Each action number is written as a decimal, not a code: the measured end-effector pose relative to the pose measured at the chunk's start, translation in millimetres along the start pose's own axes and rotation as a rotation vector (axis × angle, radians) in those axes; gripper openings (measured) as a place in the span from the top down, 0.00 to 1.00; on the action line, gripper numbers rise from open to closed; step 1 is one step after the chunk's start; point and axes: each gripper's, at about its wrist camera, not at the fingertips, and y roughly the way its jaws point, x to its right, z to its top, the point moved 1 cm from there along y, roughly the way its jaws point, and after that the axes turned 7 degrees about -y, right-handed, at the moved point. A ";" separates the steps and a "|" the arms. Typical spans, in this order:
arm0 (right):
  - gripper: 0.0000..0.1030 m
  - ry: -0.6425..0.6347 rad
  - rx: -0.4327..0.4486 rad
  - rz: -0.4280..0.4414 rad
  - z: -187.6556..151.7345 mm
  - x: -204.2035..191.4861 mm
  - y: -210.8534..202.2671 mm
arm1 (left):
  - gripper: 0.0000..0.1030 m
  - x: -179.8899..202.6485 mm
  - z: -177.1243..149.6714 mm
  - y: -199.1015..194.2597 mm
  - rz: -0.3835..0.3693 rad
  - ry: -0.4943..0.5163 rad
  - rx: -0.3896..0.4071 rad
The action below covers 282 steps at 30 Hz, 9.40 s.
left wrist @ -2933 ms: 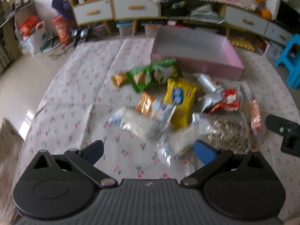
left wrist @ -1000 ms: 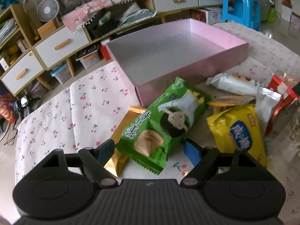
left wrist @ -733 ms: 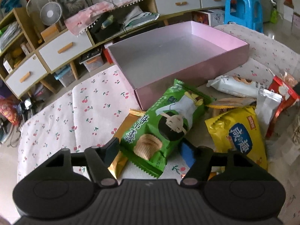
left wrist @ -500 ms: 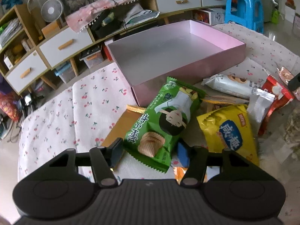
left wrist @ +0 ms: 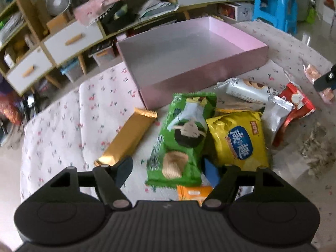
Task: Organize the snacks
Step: 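Grasp the green wafer bag with the left tool while the right tool grasps the pink nougat bag, then carry both bags into the pink box and open both tools, then grasp the yellow chip bag with the left tool while the right tool grasps the silver cookie bag, then lower the yellow chip bag and silver cookie bag into the pink box, release both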
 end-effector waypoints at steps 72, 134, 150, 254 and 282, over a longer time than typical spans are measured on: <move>0.52 0.186 0.220 0.179 108.8 -34.2 78.4 | 0.19 5.8 108.8 46.4 -0.061 -0.517 0.123; 0.14 -0.252 0.040 0.075 16.1 -76.7 12.7 | 0.11 -37.1 -0.2 -18.7 -0.018 -0.445 -0.050; 0.51 -0.216 0.099 0.166 28.1 -79.9 31.2 | 0.47 39.9 11.0 -21.7 -0.146 -0.305 -0.053; 0.51 -0.483 -0.122 0.064 37.6 -94.1 55.5 | 0.50 -11.8 66.2 -9.4 -0.145 -0.589 -0.007; 0.68 -0.336 0.154 0.092 69.5 -95.9 7.3 | 0.50 -29.2 87.0 6.4 -0.163 -0.648 0.022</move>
